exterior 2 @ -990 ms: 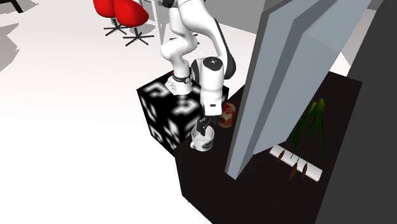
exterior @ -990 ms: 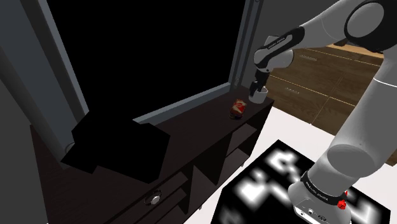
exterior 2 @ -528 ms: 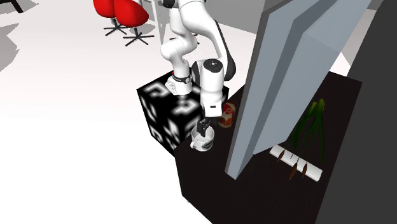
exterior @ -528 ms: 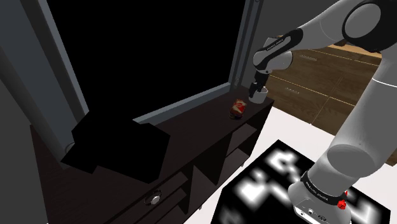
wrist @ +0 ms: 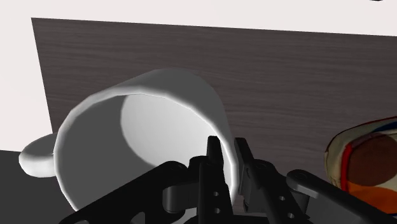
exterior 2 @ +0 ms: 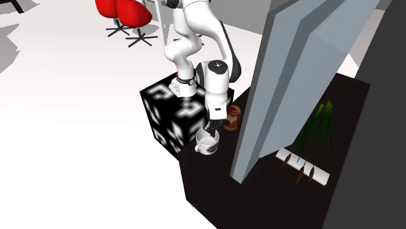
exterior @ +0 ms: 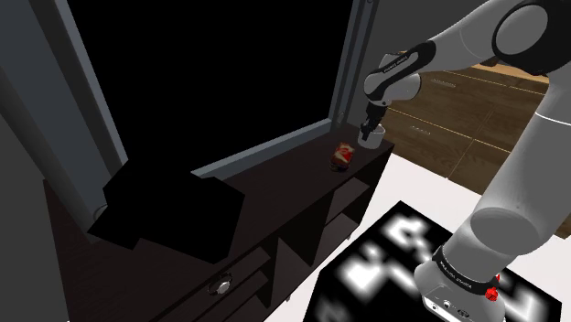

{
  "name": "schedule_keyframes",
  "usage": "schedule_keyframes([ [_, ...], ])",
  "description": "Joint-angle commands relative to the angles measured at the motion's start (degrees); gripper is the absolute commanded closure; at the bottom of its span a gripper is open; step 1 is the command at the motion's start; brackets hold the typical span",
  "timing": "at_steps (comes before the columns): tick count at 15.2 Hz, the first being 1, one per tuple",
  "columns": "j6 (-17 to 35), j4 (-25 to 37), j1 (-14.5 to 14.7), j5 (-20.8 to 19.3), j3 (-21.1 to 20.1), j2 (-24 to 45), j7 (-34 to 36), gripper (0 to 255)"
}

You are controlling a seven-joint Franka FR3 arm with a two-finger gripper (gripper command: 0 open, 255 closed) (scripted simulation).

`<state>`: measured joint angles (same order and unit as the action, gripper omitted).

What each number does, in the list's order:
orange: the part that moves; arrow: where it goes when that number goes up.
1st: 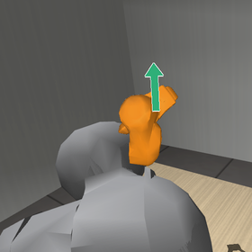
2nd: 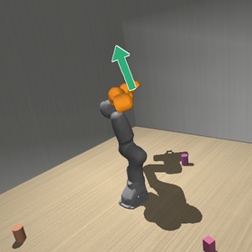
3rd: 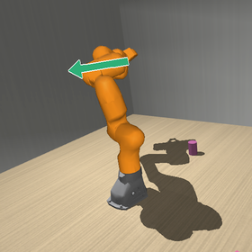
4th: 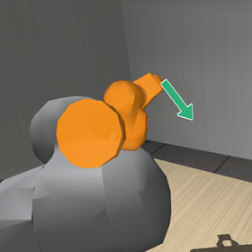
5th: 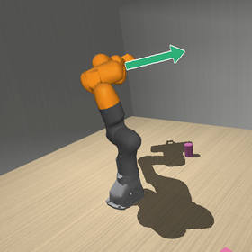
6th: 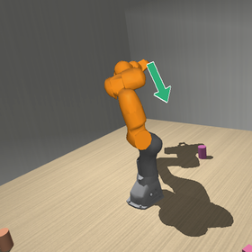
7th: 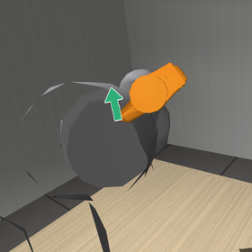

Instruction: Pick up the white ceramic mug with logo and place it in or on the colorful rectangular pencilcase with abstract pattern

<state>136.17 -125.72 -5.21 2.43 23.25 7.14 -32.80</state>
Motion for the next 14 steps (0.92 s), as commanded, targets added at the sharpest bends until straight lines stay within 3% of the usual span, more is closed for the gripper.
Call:
schedule_keyframes([
  [1, 0.0, 0.0, 0.0, 0.0, 0.0, 0.0, 0.0, 255],
  [14, -8.0, 3.6, 0.4, -2.7, 0.3, -4.9, 1.8, 255],
])
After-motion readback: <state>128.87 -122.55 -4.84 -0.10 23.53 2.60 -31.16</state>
